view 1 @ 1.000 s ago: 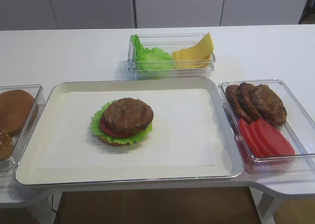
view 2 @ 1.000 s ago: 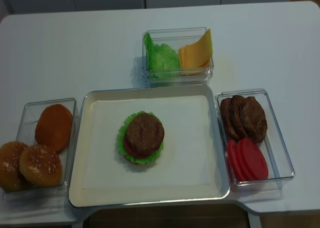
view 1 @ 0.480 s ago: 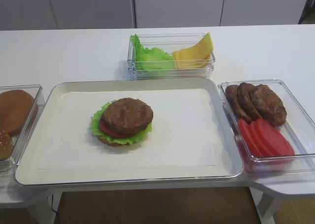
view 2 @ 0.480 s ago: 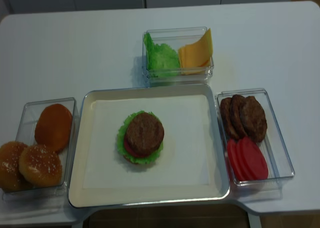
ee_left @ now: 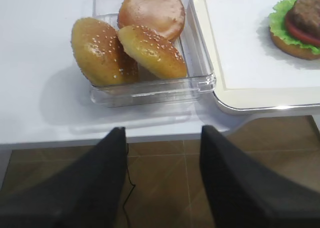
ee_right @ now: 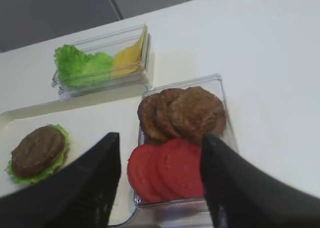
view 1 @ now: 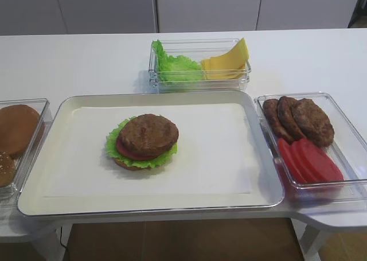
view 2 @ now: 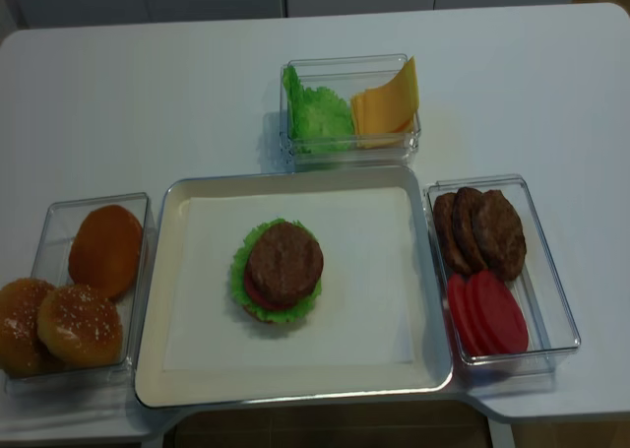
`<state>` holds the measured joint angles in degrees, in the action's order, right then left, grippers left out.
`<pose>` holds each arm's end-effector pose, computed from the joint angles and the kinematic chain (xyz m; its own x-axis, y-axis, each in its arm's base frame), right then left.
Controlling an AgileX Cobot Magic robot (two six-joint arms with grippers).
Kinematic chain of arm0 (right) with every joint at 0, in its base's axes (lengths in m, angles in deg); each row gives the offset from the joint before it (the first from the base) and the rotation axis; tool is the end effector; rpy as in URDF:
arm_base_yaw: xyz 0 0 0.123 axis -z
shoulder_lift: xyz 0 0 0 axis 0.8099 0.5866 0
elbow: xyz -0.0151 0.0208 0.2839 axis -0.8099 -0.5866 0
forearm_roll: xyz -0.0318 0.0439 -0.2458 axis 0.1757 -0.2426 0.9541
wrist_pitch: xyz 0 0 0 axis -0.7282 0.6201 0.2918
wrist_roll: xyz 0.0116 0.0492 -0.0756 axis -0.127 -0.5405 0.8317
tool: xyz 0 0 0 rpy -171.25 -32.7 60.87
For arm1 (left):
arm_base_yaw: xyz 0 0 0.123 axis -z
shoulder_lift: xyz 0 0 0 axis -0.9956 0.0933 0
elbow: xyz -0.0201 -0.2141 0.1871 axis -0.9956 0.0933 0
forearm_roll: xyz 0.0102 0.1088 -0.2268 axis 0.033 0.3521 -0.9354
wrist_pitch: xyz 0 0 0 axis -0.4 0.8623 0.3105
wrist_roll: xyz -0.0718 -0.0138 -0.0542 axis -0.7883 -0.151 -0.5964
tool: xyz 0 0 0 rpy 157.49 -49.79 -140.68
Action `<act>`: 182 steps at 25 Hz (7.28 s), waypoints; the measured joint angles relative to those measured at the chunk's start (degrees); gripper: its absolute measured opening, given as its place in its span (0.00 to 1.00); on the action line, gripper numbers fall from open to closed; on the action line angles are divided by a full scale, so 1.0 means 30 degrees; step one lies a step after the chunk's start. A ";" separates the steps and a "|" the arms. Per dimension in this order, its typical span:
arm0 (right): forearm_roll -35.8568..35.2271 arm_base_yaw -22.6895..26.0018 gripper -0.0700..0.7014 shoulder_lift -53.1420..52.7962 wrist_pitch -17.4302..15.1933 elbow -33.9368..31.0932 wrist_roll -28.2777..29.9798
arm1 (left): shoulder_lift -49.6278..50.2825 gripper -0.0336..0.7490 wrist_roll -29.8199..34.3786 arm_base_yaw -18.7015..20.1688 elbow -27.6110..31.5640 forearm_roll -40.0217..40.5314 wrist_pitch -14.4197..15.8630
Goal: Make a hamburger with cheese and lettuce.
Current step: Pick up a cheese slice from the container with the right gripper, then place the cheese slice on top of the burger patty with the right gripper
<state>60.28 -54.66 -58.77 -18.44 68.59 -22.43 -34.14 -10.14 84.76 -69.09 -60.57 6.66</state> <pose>0.0541 0.0186 0.3197 -0.4263 0.2693 -0.8635 -0.0774 0.9403 0.3315 -0.0119 0.0013 0.2643 -0.5579 -0.0861 -0.8254 -0.0581 0.9962 -0.0647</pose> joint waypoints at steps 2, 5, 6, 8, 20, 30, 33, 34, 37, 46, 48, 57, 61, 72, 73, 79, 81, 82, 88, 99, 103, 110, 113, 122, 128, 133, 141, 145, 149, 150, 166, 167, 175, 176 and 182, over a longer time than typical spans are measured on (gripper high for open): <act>-0.0426 0.0000 0.59 0.1861 0.0354 0.0267 0.0000 | 0.0000 0.50 0.0000 0.0000 0.0000 0.0000 0.0000; -0.1217 0.0000 0.59 0.4586 0.1122 0.0799 0.0045 | 0.0000 0.50 0.0000 0.0000 0.0000 0.0000 0.0000; -0.1593 0.0000 0.59 0.5365 0.1519 0.0992 0.0346 | 0.0000 0.50 0.0000 0.0000 0.0000 0.0000 0.0000; -0.2736 0.0000 0.59 0.7199 0.2219 0.1435 0.1351 | 0.0000 0.50 0.0000 0.0000 0.0000 0.0000 0.0000; -0.6255 0.0000 0.59 1.7990 0.2592 0.8206 0.6657 | 0.0000 0.50 0.0000 0.0000 0.0000 0.0000 0.0000; -0.8916 0.0000 0.59 2.5789 0.0486 1.5523 0.8171 | 0.0000 0.50 0.0000 0.0000 0.0000 0.0000 0.0000; -0.9877 0.0000 0.59 2.7621 -0.0046 1.7320 0.8632 | 0.0000 0.50 0.0000 0.0000 0.0000 0.0000 0.0000; -1.0089 0.0000 0.59 2.8381 -0.0203 1.7788 0.8759 | 0.0000 0.50 0.0000 0.0000 0.0000 0.0000 0.0000; -1.0314 0.0000 0.55 3.0047 -0.0360 1.9238 0.8841 | 0.0000 0.50 0.0000 0.0000 0.0000 0.0000 0.0000; -1.0778 0.0000 0.42 3.3045 -0.0066 2.1103 0.9363 | 0.0000 0.50 0.0000 0.0000 0.0000 0.0000 0.0000; -1.1341 0.0000 0.42 3.3433 0.0062 2.1134 0.9836 | 0.0000 0.50 0.0000 0.0000 0.0000 0.0000 0.0000; -1.2615 0.0000 0.42 3.3776 0.0967 2.1145 1.0843 | 0.0000 0.50 0.0000 0.0000 0.0000 0.0000 0.0000; -1.2820 0.0000 0.42 3.3857 0.1327 2.1145 1.0923 | 0.0000 0.50 0.0000 0.0000 0.0000 0.0000 0.0000; -1.3965 0.0000 0.42 3.4641 0.1416 2.1145 1.1449 | 0.0000 0.50 0.0000 0.0000 0.0000 0.0000 0.0000; -1.3965 0.0000 0.41 3.4678 0.1416 2.1145 1.1449 | 0.0000 0.50 0.0000 0.0000 0.0000 0.0000 0.0000; -1.4227 0.0000 0.38 3.4851 0.1382 2.1145 1.1494 | 0.0000 0.50 0.0000 0.0000 0.0000 0.0000 0.0000; -1.4302 0.0000 0.37 3.4898 0.1382 2.1145 1.1530 | 0.0000 0.50 0.0000 0.0000 0.0000 0.0000 0.0000; -1.4350 0.0000 0.37 3.4939 0.1382 2.1145 1.1762 | 0.0000 0.50 0.0000 0.0000 0.0000 0.0000 0.0000; -1.4760 0.0000 0.24 3.4939 0.1232 2.1145 1.2201 | 0.0000 0.50 0.0000 0.0000 0.0000 0.0000 0.0000; -1.4990 0.0000 0.12 3.4939 0.1034 2.1176 1.2273 | 0.0000 0.50 0.0000 0.0000 0.0000 0.0000 0.0000; -1.4990 0.0000 0.10 3.4939 0.1006 2.1219 1.2273 | 0.0000 0.50 0.0000 0.0000 0.0000 0.0000 0.0000; -1.4990 0.0000 0.10 3.4939 0.0919 2.1256 1.2273 | 0.0000 0.50 0.0000 0.0000 0.0000 0.0000 0.0000; -1.5146 0.0000 0.10 3.4939 0.0868 2.1256 1.2476 | 0.0000 0.50 0.0000 0.0000 0.0000 0.0000 0.0000; -1.5339 0.0000 0.10 3.4230 0.0688 2.1256 1.2959 | 0.0000 0.50 0.0000 0.0000 0.0000 0.0000 0.0000; -1.5070 0.0000 0.10 3.3576 0.0143 2.1256 1.2959 | 0.0000 0.50 0.0000 0.0000 0.0000 0.0000 0.0000; -1.4090 0.0000 0.10 3.2314 -0.0659 2.1256 1.1792 | 0.0000 0.50 0.0000 0.0000 0.0000 0.0000 0.0000; -1.1385 0.0000 0.10 2.9333 -0.2268 2.1256 1.0100 | 0.0000 0.50 0.0000 0.0000 0.0000 0.0000 0.0000; -1.0834 0.0000 0.10 2.8234 -0.3260 2.1256 0.9549 | 0.0000 0.50 0.0000 0.0000 0.0000 0.0000 0.0000; -0.9781 -0.0558 0.10 2.7171 -0.3892 2.1256 0.8716 | 0.0000 0.50 0.0000 0.0000 0.0000 0.0000 0.0000; -0.9382 -0.0926 0.10 2.6954 -0.3939 2.1256 0.8468 | 0.0000 0.50 0.0000 0.0000 0.0000 0.0000 0.0000; -0.7741 -0.7483 0.10 2.5551 -0.4144 1.7638 0.7450 | 0.0000 0.50 0.0000 0.0000 0.0000 0.0000 0.0000; -0.7741 -0.7864 0.10 2.5551 -0.4144 1.7570 0.7450 | 0.0000 0.50 0.0000 0.0000 0.0000 0.0000 0.0000; -0.7741 -1.0821 0.10 2.5551 -0.3607 1.7528 0.7450 | 0.0000 0.50 0.0000 0.0000 0.0000 0.0000 0.0000; -0.7741 -1.1132 0.10 2.5589 -0.3562 1.7528 0.7450 | 0.0000 0.50 0.0000 0.0000 0.0000 0.0000 0.0000; -0.7741 -1.2375 0.10 2.6666 -0.2655 1.7528 0.7622 | 0.0000 0.50 0.0000 0.0000 0.0000 0.0000 0.0000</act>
<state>37.06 -91.78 21.22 -26.41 121.17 0.44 -34.14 -10.14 84.76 -69.09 -60.57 6.66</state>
